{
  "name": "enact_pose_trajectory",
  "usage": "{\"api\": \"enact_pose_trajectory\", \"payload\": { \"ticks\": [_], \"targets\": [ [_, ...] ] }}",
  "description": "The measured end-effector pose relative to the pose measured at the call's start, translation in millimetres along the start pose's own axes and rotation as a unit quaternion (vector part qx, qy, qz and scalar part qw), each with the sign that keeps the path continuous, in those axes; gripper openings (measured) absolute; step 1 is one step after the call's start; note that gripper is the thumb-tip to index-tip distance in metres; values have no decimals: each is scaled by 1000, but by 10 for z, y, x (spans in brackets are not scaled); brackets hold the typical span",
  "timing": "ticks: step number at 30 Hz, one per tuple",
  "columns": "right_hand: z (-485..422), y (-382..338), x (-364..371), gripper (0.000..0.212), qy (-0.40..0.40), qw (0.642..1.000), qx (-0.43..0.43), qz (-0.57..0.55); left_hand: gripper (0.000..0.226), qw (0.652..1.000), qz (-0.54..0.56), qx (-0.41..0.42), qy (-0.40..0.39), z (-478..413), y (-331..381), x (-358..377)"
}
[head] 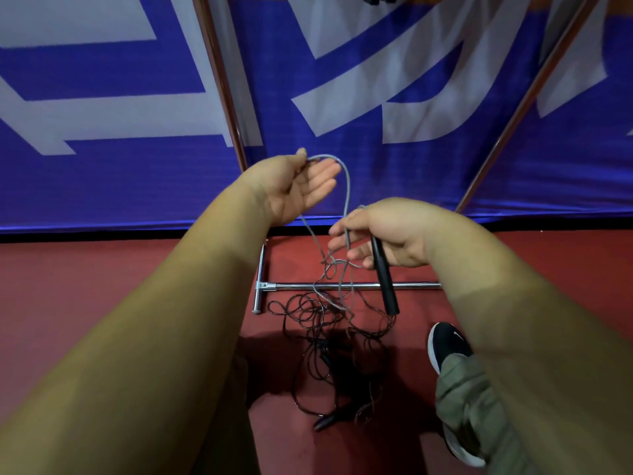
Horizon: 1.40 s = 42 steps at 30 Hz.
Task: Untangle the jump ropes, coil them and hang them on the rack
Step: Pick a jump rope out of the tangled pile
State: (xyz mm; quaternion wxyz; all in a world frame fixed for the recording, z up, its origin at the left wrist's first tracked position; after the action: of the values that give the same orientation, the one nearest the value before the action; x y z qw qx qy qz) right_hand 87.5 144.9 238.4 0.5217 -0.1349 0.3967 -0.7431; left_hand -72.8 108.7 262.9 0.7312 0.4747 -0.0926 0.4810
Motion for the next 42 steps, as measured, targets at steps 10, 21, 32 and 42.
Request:
{"api": "enact_pose_trajectory", "payload": {
  "ticks": [10,21,32,42],
  "targets": [
    [36,-341,-165,21,86,938,-117,-316,33,914,-398,-77,8,96,-279,-97],
    [-31,-177,-454,24,178,957,-54,-221,25,881,-440,-143,-103,236,-397,-7],
    [28,-51,23,29,-14,999,-1,43,31,996,85,-8,14,-41,24,-47],
    [-21,-265,-257,21,88,924,-88,-361,47,849,-504,-144,-64,134,-301,-170]
  ]
}}
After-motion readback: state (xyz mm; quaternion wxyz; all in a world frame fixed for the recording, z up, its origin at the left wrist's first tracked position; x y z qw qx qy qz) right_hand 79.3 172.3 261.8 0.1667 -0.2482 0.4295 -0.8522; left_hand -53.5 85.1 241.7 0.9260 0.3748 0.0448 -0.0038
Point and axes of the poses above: each hand's wrist, its own z-axis away from the middle knuckle, its own x-axis out of the palm, y = z × x, the point moved 6 cm from there along -z, towards the middle knuckle, and after that the axes turned 11 degrees about z, right-handed, at the moved point
